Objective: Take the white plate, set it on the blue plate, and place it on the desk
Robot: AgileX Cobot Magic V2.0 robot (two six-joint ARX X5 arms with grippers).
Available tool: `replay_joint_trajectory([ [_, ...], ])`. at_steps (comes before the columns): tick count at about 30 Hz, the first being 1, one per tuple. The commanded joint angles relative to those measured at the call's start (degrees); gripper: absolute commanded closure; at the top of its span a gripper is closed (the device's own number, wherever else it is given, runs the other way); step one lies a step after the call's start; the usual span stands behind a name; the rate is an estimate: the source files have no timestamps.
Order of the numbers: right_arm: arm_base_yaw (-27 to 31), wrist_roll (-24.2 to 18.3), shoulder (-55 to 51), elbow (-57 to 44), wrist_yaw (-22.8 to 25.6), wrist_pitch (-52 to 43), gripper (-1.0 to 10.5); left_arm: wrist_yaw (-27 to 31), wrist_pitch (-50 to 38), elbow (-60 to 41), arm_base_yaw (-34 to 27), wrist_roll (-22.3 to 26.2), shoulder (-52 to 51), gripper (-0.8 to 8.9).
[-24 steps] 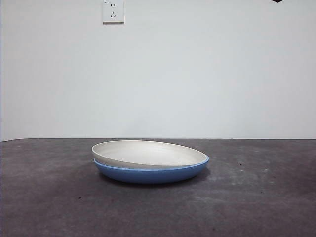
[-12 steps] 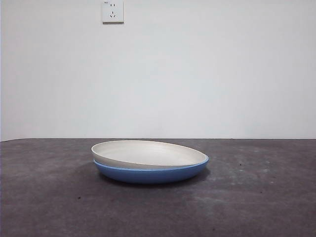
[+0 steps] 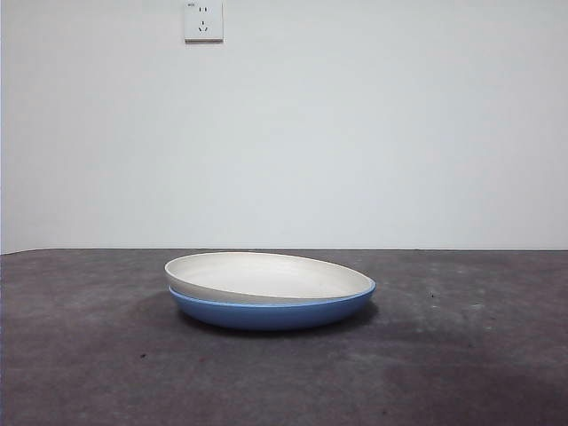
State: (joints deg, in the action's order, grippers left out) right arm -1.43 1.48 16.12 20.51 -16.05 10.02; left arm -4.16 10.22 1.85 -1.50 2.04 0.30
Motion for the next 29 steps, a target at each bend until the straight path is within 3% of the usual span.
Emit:
replay_joint_trajectory([
  [1, 0.63, -0.39, -3.50, -5.33, 0.09, -3.78, 9.4, 0.17, 0.46, -1.16, -0.09, -0.17, -0.13, 8.05],
  [13, 1.42, 1.05, -13.57, -17.86, 8.85, -6.08, 9.4, 0.17, 0.46, -1.16, -0.09, -0.17, -0.13, 8.05],
  [29, 1.46, 2.91, -15.91, -19.89, 10.10, -0.15, 9.4, 0.17, 0.46, -1.16, -0.09, -0.15, -0.13, 8.05],
])
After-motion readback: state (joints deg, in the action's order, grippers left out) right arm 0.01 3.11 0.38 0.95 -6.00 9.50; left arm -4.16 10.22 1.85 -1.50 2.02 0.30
